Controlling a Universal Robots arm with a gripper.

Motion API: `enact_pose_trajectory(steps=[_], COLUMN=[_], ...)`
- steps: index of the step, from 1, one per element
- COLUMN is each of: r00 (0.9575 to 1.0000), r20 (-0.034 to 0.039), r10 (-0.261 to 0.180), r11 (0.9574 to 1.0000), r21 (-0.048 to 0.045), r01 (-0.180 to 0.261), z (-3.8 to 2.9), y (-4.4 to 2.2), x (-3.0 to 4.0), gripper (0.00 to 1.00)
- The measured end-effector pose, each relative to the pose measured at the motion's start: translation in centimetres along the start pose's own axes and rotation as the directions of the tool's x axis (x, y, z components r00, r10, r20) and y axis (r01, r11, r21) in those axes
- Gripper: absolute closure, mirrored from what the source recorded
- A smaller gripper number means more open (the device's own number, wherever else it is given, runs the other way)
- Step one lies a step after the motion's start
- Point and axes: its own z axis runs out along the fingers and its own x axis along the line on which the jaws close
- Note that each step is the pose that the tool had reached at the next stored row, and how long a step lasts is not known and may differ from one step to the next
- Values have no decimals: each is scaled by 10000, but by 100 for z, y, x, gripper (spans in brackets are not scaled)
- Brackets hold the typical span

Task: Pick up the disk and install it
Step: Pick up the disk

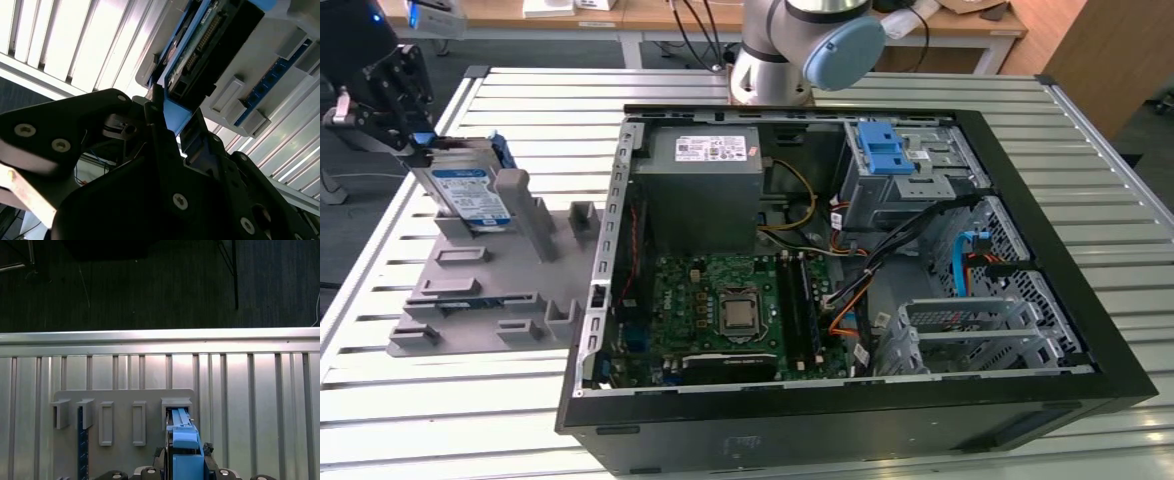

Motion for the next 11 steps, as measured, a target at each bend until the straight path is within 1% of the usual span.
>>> enact_pose_trajectory(steps=[4, 6, 7, 11], r00=[10000, 10000, 10000, 10000], r20=[1, 1, 1, 2], r10=[0, 0, -1, 1], r11=[10000, 10000, 10000, 10000], r21=[2, 2, 2, 3], r01=[0, 0, 1, -1], z=[2, 2, 3, 12], y=[0, 0, 0, 2], x=[0, 0, 0, -17], gripper=[62, 61, 55, 55])
